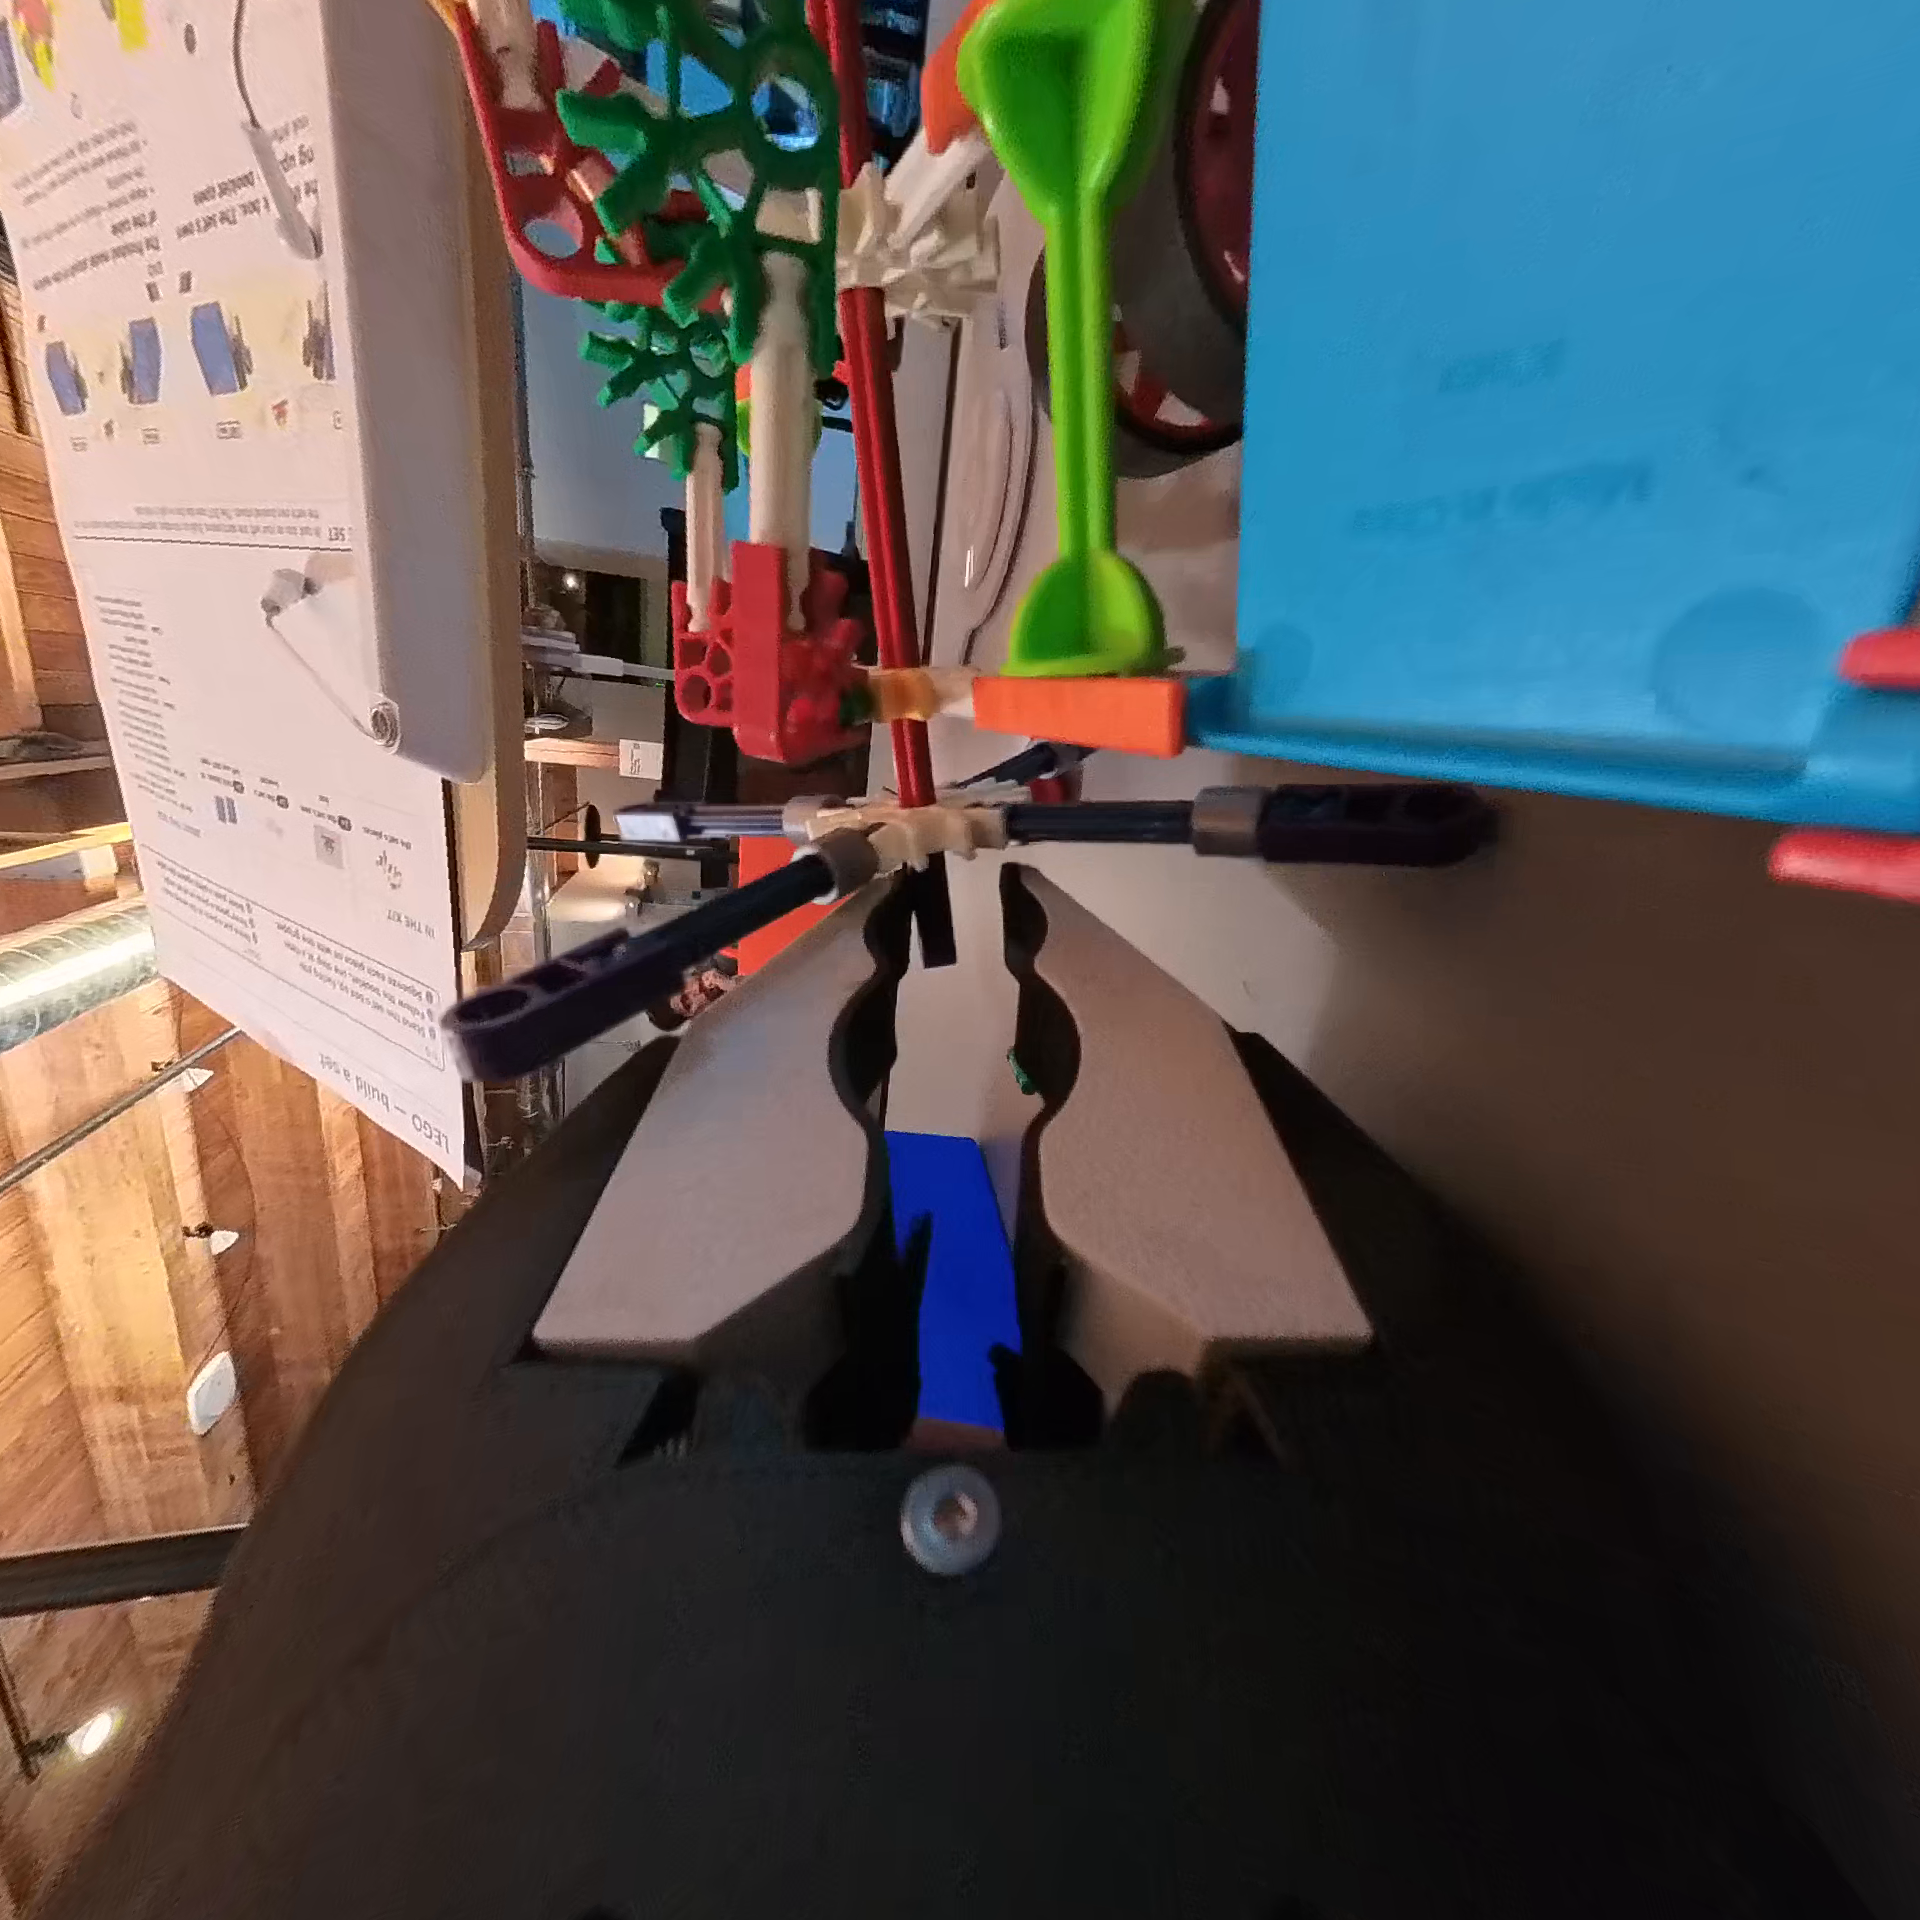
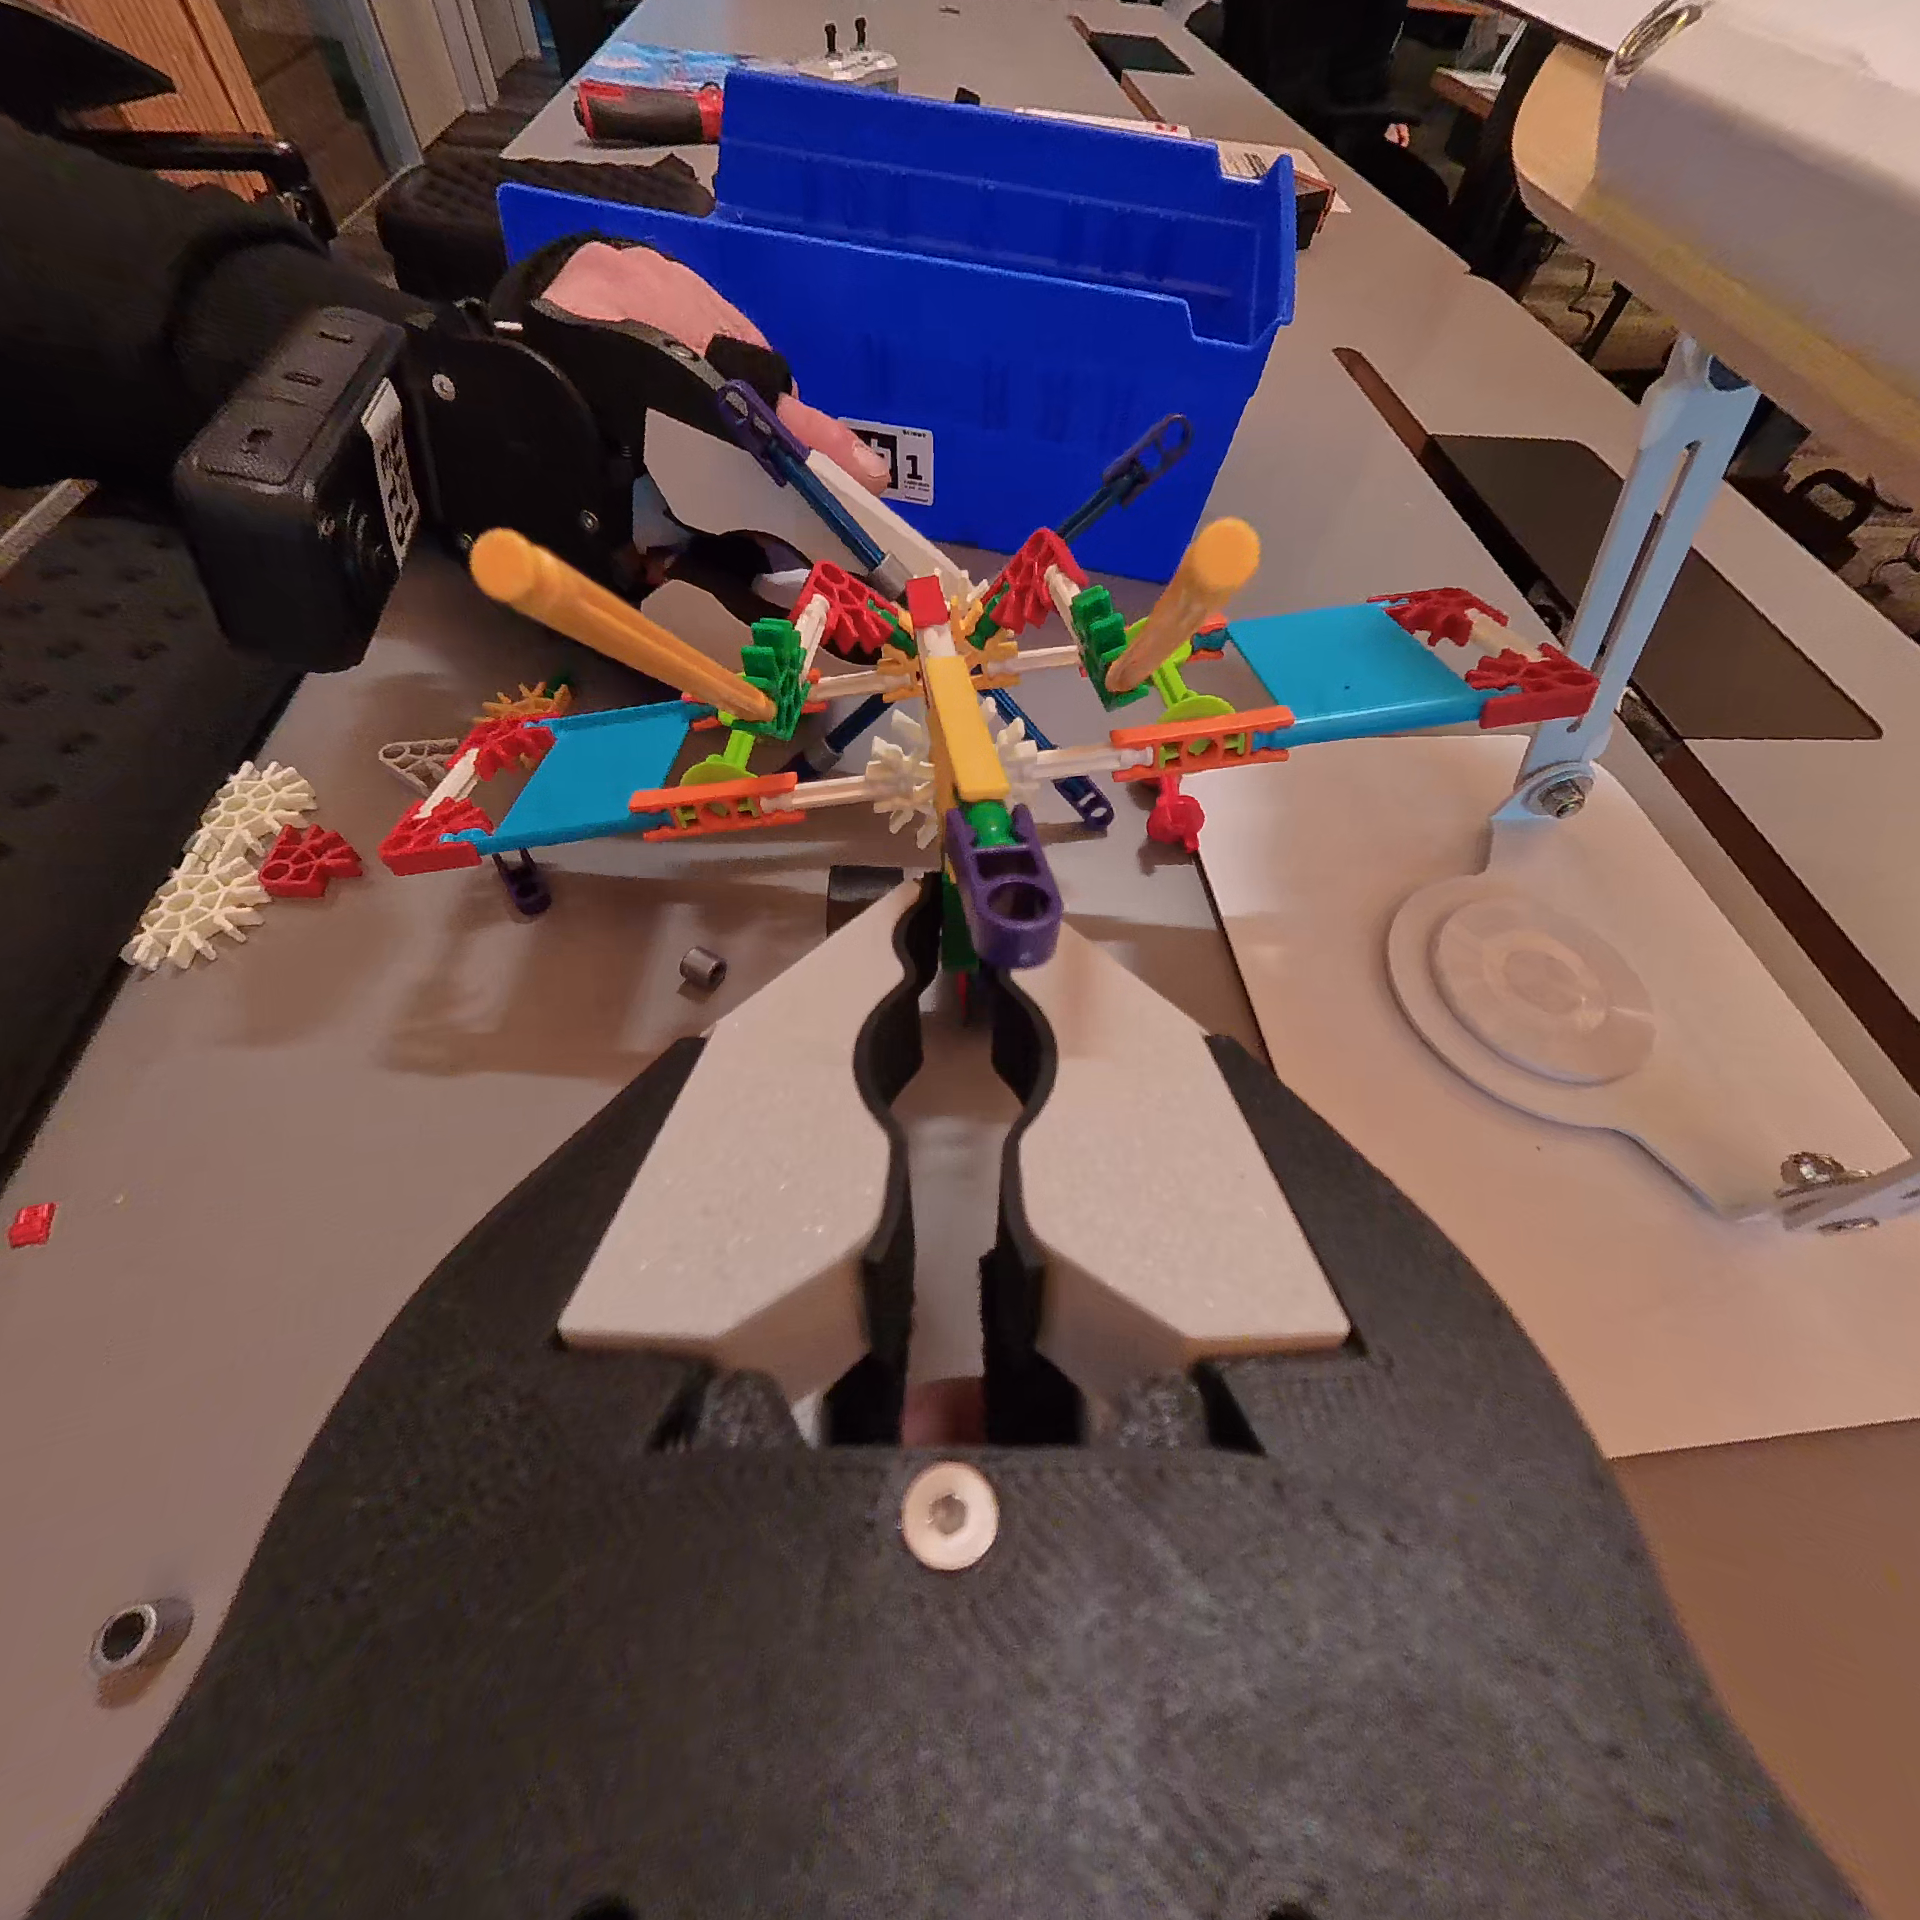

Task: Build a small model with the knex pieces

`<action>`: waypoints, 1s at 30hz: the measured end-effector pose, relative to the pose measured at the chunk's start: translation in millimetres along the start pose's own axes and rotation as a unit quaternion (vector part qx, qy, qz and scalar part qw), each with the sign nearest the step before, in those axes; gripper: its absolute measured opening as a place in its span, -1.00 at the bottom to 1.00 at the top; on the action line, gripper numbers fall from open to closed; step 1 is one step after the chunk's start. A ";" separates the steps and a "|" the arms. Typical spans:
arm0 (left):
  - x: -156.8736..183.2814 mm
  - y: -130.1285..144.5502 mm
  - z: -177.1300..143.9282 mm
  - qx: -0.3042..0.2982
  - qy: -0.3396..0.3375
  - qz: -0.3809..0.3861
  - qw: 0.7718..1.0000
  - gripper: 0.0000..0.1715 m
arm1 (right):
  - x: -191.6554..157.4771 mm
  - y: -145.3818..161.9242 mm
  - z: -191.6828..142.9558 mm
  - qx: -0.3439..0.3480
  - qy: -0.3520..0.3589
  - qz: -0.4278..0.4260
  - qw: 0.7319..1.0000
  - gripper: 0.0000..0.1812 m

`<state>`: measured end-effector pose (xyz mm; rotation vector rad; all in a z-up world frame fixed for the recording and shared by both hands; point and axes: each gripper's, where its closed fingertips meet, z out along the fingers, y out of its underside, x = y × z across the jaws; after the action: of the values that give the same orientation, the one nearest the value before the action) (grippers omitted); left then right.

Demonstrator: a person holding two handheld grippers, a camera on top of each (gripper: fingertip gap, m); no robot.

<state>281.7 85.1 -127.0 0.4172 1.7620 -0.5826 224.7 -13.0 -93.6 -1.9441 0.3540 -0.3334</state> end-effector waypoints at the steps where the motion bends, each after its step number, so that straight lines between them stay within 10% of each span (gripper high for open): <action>1: 0.2 -0.1 0.0 0.000 0.001 -0.001 1.000 -0.82 | 0.1 0.1 -0.1 0.000 0.000 0.000 1.000 -0.96; 30: -7.0 8.4 -2.5 -0.020 0.006 -0.014 1.000 -0.70 | -2.2 5.0 0.0 -0.012 0.000 -0.005 1.000 -0.76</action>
<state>286.2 93.5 -121.2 0.3683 1.7909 -0.5651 222.2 -14.0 -98.4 -1.9702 0.3493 -0.3384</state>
